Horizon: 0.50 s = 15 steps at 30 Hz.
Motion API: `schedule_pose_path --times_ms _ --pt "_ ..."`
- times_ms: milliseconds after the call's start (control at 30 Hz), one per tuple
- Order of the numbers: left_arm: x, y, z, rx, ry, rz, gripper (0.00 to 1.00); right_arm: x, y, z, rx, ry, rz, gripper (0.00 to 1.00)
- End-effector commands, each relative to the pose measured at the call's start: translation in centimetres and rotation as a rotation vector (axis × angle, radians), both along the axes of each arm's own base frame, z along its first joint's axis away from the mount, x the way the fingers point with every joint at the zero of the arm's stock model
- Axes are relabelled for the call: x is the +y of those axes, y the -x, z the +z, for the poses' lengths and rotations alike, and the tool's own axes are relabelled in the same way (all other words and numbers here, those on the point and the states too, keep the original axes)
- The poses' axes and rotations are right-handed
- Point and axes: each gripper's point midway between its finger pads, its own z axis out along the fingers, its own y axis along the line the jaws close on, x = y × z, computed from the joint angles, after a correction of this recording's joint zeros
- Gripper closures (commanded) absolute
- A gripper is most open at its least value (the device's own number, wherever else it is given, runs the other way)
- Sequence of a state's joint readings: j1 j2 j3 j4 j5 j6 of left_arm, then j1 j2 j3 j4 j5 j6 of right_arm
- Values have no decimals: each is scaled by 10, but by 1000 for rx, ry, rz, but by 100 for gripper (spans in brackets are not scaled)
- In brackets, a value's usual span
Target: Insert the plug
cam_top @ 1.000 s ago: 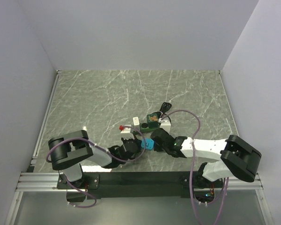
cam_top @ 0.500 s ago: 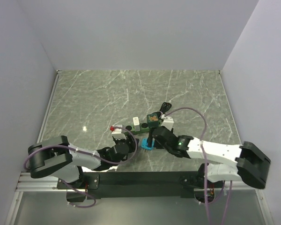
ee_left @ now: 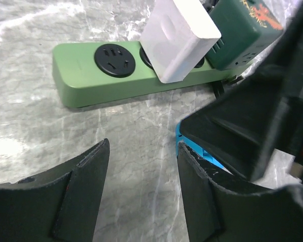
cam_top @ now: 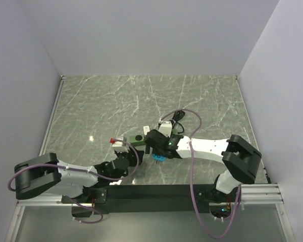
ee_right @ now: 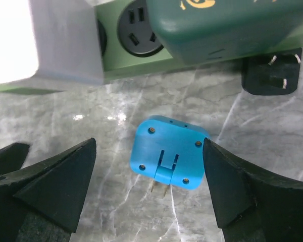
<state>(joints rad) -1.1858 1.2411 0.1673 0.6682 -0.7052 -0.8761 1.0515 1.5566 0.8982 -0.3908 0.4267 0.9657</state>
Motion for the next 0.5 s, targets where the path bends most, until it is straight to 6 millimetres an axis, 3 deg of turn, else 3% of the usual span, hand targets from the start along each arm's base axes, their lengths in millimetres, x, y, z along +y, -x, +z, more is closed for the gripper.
schedule_pose_path --times_ms 0,300,467 --pt "8 -1 9 -32 10 17 38 -11 -2 0 21 76 -79 8" --pt "22 1 15 -57 22 31 38 -19 3 -5 47 106 -140 8" --pt "23 2 15 -59 25 27 38 -13 1 -10 52 105 -141 8"
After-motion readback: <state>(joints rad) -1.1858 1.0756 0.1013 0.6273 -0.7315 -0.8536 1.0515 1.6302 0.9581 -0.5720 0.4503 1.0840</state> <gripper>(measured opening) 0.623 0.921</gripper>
